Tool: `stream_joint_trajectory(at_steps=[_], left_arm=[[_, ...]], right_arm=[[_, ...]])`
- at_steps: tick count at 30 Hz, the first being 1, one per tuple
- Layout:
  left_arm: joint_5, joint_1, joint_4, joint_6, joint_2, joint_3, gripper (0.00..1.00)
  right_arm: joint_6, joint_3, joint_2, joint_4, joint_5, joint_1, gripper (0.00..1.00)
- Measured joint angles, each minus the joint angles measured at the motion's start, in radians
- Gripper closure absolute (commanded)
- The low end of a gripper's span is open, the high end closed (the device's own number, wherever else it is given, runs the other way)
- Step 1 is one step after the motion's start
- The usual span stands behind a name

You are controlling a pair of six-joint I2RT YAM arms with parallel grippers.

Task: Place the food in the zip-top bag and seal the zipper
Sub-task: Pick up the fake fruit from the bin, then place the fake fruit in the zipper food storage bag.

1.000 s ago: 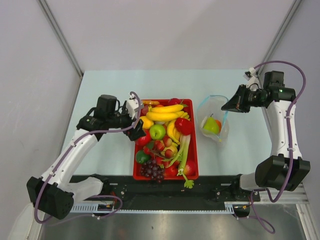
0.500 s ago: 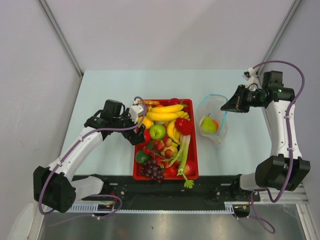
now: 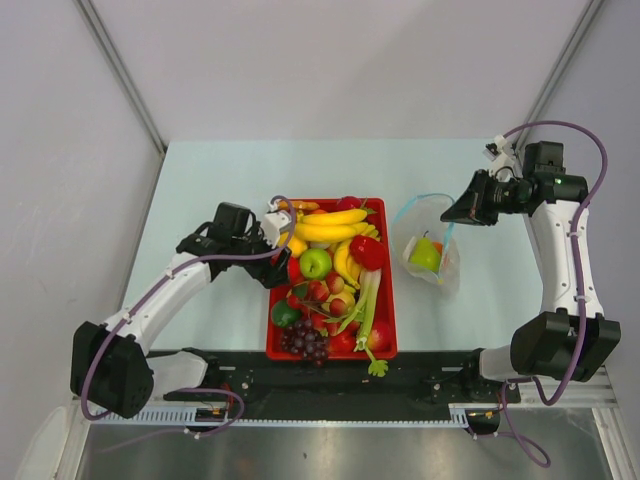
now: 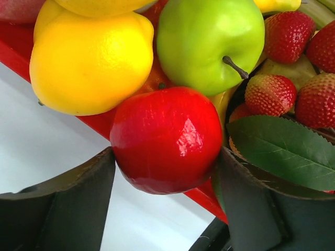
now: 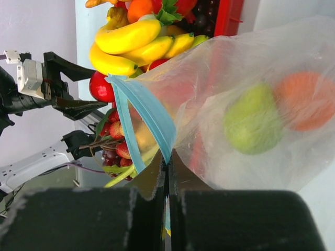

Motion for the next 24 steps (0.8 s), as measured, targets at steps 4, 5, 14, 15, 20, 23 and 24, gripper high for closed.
stream_joint_trajectory(at_steps=[4, 5, 14, 15, 20, 23, 24], left_arm=[[0.001, 0.0, -0.01, -0.006, -0.01, 0.0, 0.47], [0.002, 0.0, -0.021, -0.008, -0.02, 0.002, 0.49], [0.024, -0.052, -0.119, -0.006, -0.135, 0.267, 0.53], [0.028, -0.083, -0.098, -0.022, -0.111, 0.326, 0.53], [0.02, -0.268, 0.048, -0.073, 0.115, 0.615, 0.52], [0.02, -0.382, 0.11, -0.083, 0.281, 0.769, 0.51], [0.02, -0.405, 0.122, -0.086, 0.323, 0.803, 0.5]], right_arm=[[0.0, 0.0, 0.0, 0.005, 0.002, 0.002, 1.0], [0.0, 0.0, 0.001, 0.005, 0.002, 0.002, 1.0], [-0.001, 0.0, 0.01, 0.005, 0.002, 0.009, 1.0], [-0.001, 0.0, 0.011, 0.006, 0.002, 0.011, 1.0], [0.0, 0.0, 0.02, 0.012, 0.001, 0.016, 1.0], [0.001, -0.001, 0.028, 0.017, 0.001, 0.018, 1.0], [0.002, -0.001, 0.029, 0.019, 0.001, 0.018, 1.0]])
